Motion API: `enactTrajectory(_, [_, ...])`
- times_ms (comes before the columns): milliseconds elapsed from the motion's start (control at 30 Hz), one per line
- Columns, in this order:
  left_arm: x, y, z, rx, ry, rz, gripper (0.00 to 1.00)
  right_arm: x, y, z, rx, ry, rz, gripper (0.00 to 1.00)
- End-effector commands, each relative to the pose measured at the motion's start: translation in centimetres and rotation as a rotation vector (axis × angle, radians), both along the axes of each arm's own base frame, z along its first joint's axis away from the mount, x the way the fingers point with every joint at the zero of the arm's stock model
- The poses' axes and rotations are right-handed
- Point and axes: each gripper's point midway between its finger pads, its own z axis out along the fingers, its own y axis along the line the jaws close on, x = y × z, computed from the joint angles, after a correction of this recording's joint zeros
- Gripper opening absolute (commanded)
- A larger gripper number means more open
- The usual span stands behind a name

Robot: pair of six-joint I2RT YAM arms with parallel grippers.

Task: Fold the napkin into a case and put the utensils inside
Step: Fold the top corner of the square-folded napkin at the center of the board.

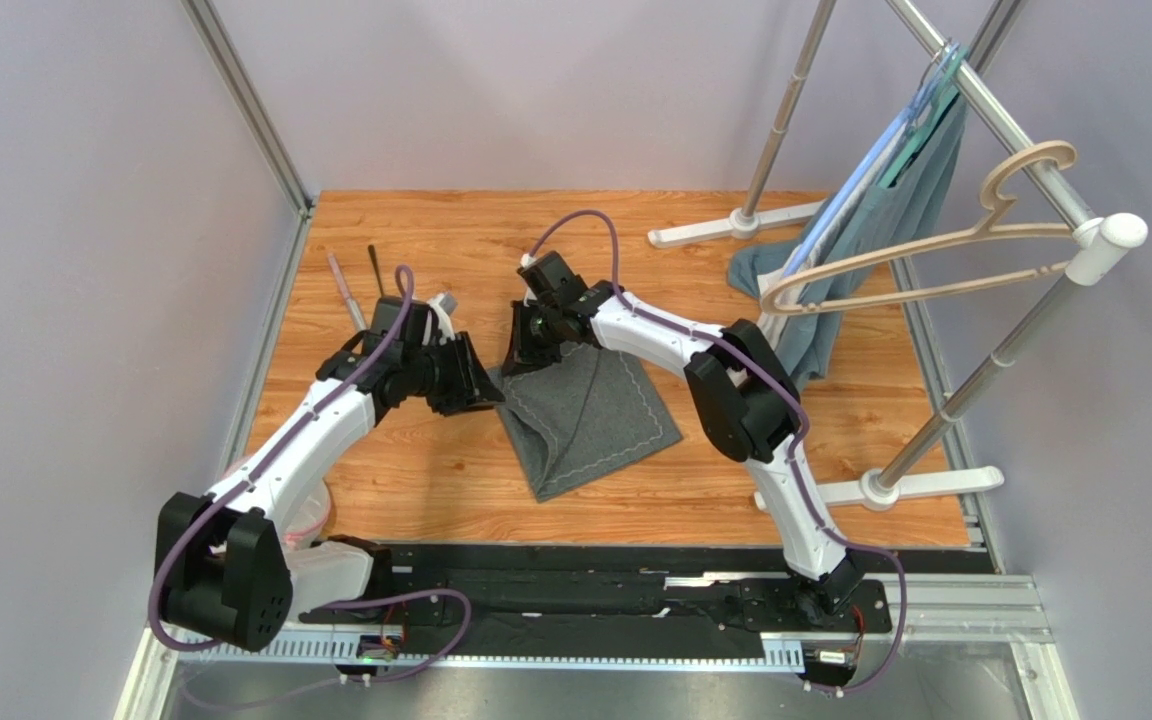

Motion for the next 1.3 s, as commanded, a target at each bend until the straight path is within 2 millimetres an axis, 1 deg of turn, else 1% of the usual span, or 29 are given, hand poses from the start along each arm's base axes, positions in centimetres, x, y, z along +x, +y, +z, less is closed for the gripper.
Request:
enactTrajectory(0, [-1.2,-1.9,-0.9,-0.079,0.006,-0.049,0.37,1.0,-2.7,2.3,-0.041,-0.065,-0.087,0.0])
enactTrajectory(33, [-1.8,-2.8,-1.3,-0.082,0.015,-0.075,0.37,1.1,-3.1,2.6,-0.04,-0.067,-0.1,0.0])
enactTrajectory(67, [-2.0,-3.4,-2.1,-0.082,0.035,-0.082,0.36,0.8,-3.8,2.9,-0.049,-0.072,-0.114,0.0])
enactTrajectory(133, [-2.6,-4.6,-2.9,-0.094,0.072,-0.089,0.31,0.8,-4.4,3.5,-0.047,-0.086,-0.13,0.0])
enactTrajectory(167, [-2.6,-5.0,-3.6,-0.092,0.091,-0.089,0.29,1.0,-5.2,4.1,-0.057,-0.105,-0.153,0.0])
enactTrajectory(200, [-3.1,-5.5,-3.9,-0.089,0.109,-0.095,0.28,1.1,-5.6,4.3,-0.061,-0.11,-0.163,0.0])
enactTrajectory(233, [-3.0,-5.5,-4.2,-0.079,0.112,-0.087,0.25,1.1,-5.9,4.4,-0.062,-0.11,-0.171,0.0])
enactTrajectory(267, [-3.2,-5.5,-4.5,-0.071,0.119,-0.085,0.25,1.1,-6.1,4.6,-0.062,-0.108,-0.18,0.0])
enactTrajectory(300, [-3.2,-5.6,-4.6,-0.07,0.113,-0.084,0.24,1.0,-6.9,4.8,-0.072,-0.104,-0.201,0.0])
enactTrajectory(367, [-3.4,-5.6,-4.6,-0.065,0.099,-0.081,0.24,1.2,-8.0,4.8,-0.091,-0.109,-0.258,0.0])
enactTrajectory(400, [-3.5,-5.7,-4.6,-0.062,0.099,-0.084,0.24,1.3,-8.4,5.3,-0.08,-0.122,-0.271,0.0])
enactTrajectory(433, [-3.7,-5.7,-4.8,-0.06,0.101,-0.085,0.24,1.4,-8.6,5.2,-0.077,-0.119,-0.281,0.0])
enactTrajectory(567, [-4.1,-5.8,-6.3,-0.043,0.141,-0.079,0.21,1.6,-8.3,5.6,-0.056,-0.117,-0.276,0.0])
enactTrajectory(667, [-4.8,-6.0,-7.6,-0.023,0.178,-0.084,0.17,1.6,-7.1,6.1,-0.009,-0.105,-0.253,0.0])
enactTrajectory(800, [-6.6,-6.1,-8.8,0.004,0.215,-0.097,0.15,1.8,-6.4,6.0,0.011,-0.091,-0.24,0.0])
enactTrajectory(833, [-7.1,-5.6,-9.3,0.023,0.231,-0.087,0.14,1.7,-6.2,6.2,0.019,-0.089,-0.237,0.0])
enactTrajectory(933, [-7.6,-5.3,-9.9,0.029,0.244,-0.082,0.13,1.5,-5.9,6.0,0.026,-0.082,-0.231,0.0])
enactTrajectory(1000, [-8.0,-5.6,-10.1,0.021,0.244,-0.102,0.13,1.4,-5.8,5.7,0.027,-0.077,-0.233,0.0])
enactTrajectory(1100, [-8.6,-5.4,-11.1,0.038,0.28,-0.12,0.12,1.4,-5.5,5.4,0.032,-0.061,-0.238,0.0])
enactTrajectory(1133, [-8.9,-5.1,-11.5,0.06,0.294,-0.124,0.12,1.5,-5.4,5.5,0.035,-0.063,-0.241,0.0])
enactTrajectory(1267, [-8.7,-4.8,-11.2,0.079,0.269,-0.124,0.12,2.3,-5.5,5.1,0.025,-0.063,-0.271,0.0])
